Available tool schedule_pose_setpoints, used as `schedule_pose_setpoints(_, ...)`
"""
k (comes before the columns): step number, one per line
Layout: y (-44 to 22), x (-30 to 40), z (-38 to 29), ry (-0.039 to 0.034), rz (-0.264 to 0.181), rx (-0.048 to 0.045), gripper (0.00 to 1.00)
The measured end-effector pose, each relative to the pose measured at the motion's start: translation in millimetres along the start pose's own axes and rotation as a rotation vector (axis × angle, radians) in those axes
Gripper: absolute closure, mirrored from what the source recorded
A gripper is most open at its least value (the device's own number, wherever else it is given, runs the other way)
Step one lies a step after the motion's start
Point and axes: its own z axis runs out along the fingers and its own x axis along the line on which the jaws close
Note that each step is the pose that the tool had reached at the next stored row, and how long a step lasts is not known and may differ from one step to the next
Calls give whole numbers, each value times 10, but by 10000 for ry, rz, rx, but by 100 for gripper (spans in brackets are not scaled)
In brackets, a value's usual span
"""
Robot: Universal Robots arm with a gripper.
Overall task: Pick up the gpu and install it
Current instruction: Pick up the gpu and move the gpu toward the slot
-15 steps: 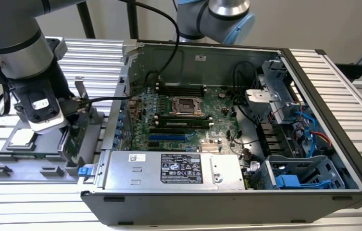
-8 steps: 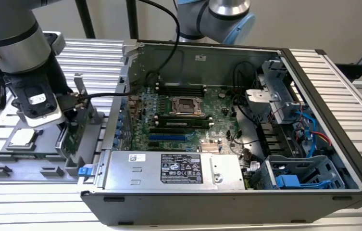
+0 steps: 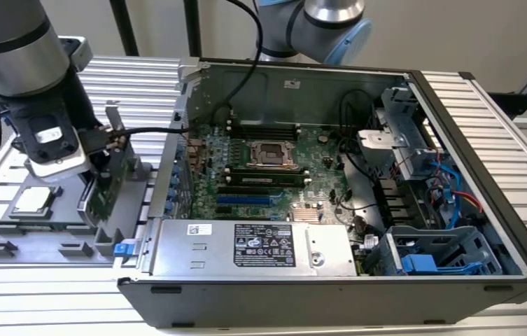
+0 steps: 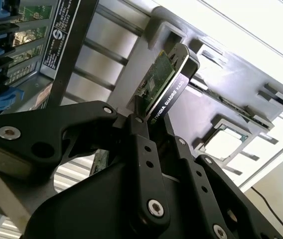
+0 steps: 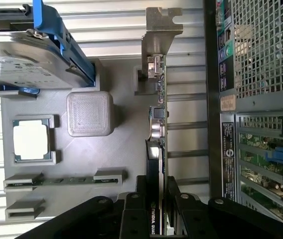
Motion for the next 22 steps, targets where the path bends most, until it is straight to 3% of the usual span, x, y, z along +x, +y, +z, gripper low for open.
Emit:
schedule_pose_setpoints(6,3,-2,-60,-1,0,-1,100)
schedule_pose_setpoints(16,3,-2,-66,0,0,0,100)
schedule_pose_setpoints(22,6,-4,-115,1,0,0,100)
